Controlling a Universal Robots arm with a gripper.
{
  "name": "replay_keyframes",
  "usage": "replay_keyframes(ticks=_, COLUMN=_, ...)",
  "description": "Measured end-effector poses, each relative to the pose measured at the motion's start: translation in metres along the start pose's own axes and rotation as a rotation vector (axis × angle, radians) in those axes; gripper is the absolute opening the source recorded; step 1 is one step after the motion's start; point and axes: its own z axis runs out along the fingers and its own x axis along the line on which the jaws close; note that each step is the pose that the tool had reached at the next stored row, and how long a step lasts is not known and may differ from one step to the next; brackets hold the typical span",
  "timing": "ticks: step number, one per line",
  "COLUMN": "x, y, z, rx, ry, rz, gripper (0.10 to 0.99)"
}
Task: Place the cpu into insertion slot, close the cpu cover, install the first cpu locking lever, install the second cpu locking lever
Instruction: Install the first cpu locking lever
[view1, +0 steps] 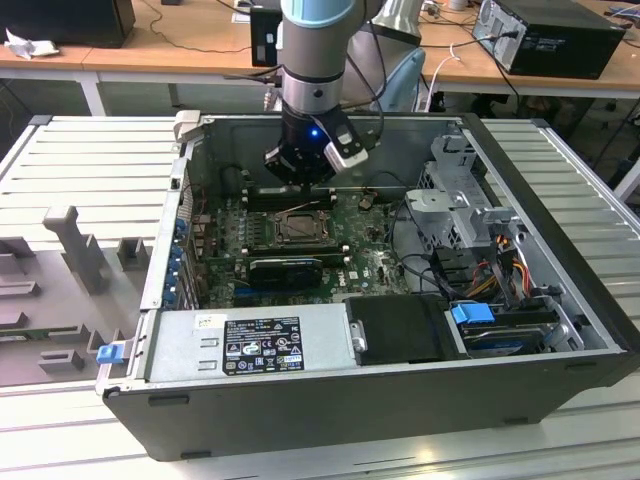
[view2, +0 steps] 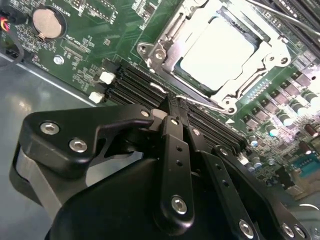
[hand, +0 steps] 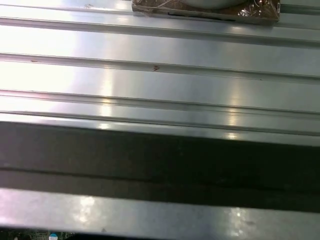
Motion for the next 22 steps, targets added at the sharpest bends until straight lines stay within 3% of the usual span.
replay_keyframes(ticks=4, x=-0.0042, y=-0.0005, z=0.0019, rx=0.000, ry=-0.0011, rz=0.015, gripper=0.106)
replay_keyframes(ticks=22, x=-0.0048, y=-0.0030, z=0.0094, rx=0.001, ry=-0.0017, rz=0.022, gripper=0.106)
